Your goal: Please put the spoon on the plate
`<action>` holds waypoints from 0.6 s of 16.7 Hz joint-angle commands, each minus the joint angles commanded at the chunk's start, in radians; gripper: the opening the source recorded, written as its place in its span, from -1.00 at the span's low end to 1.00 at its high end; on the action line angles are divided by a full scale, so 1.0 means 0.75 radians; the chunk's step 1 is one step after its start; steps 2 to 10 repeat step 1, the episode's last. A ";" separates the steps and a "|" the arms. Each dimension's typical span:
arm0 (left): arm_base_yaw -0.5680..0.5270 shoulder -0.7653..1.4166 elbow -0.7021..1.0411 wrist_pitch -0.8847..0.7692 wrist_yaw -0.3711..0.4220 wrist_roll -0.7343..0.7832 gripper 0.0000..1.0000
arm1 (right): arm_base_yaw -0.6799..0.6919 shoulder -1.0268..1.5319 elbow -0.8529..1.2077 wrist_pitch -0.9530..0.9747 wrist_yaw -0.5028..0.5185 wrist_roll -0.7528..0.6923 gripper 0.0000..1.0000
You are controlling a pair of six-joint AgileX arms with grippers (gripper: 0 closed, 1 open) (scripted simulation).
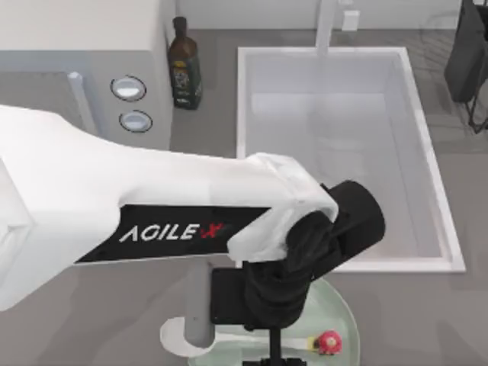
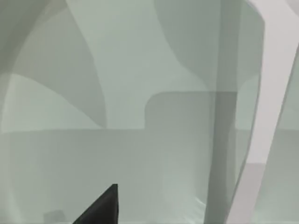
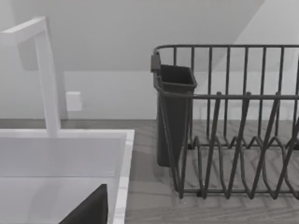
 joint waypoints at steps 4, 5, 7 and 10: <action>0.000 0.000 0.000 0.000 0.000 0.000 1.00 | 0.000 0.000 0.000 0.000 0.000 0.000 1.00; 0.000 0.000 0.000 0.000 0.000 0.000 1.00 | 0.000 0.000 0.000 0.000 0.000 0.000 1.00; 0.000 0.000 0.000 0.000 0.000 0.000 1.00 | 0.000 0.000 0.000 0.000 0.000 0.000 1.00; 0.000 0.000 0.000 0.000 0.000 0.000 1.00 | 0.000 0.000 0.000 0.000 0.000 0.000 1.00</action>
